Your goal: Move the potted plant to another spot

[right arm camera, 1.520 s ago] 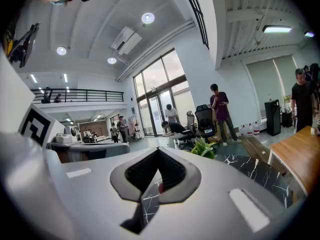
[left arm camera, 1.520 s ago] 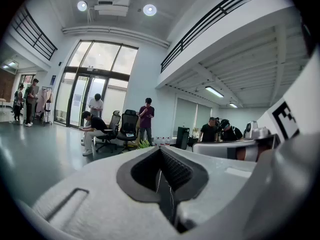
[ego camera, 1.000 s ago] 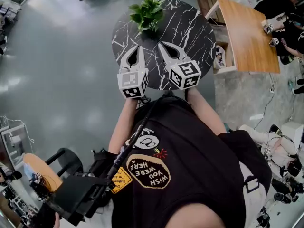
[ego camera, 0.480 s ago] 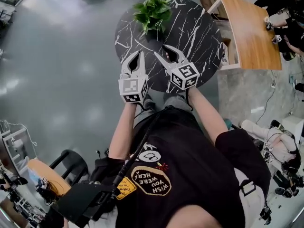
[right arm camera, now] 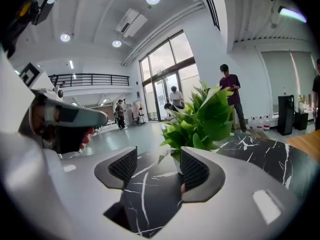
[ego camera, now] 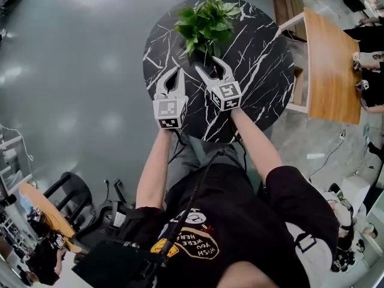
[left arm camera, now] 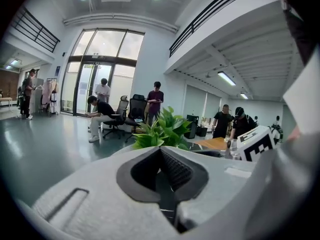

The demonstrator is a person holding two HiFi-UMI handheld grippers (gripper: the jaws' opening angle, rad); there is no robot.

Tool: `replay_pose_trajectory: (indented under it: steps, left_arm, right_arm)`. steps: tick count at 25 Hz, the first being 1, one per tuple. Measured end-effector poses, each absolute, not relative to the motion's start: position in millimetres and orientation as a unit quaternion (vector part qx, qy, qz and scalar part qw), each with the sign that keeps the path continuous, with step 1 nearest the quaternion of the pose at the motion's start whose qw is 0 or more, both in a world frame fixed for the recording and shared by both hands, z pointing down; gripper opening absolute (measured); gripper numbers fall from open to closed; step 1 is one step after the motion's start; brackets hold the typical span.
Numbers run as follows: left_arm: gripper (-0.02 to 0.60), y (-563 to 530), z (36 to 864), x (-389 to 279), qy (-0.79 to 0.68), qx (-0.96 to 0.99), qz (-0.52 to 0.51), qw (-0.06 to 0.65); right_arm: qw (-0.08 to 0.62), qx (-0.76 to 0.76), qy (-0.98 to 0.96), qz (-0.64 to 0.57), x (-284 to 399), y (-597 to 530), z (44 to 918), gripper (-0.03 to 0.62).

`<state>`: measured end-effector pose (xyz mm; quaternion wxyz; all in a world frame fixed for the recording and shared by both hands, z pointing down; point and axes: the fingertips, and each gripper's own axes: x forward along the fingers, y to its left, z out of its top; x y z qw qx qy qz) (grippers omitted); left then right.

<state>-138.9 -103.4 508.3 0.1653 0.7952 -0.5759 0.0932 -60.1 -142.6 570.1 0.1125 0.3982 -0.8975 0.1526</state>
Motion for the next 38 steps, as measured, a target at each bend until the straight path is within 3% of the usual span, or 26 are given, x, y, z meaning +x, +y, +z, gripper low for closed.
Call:
replay_pose_trajectory:
  steps: [5, 12, 17, 38]
  left_arm:
    - [0.005, -126.8, 533.5, -144.2, -0.593, 0.780, 0.099, 0.170]
    - [0.005, -137.4, 548.8, -153.3, -0.596, 0.775, 0.094, 0.189]
    - [0.005, -137.4, 562.1, -158.6, -0.591, 0.775, 0.105, 0.196]
    - [0.005, -154.5, 573.9, -171.3, -0.585, 0.779, 0.112, 0.196]
  right_arm:
    - [0.147, 0.376, -0.898, 0.174, -62.1, -167.9, 632.4, 0.292]
    - [0.165, 0.436, -0.871, 0.155, -66.4, -229.5, 681.2, 0.463]
    - [0.168, 0.421, -0.883, 0.123, -82.8, -261.5, 691.2, 0.508]
    - [0.140, 0.428, -0.887, 0.105, -105.1, -340.2, 696.8, 0.494]
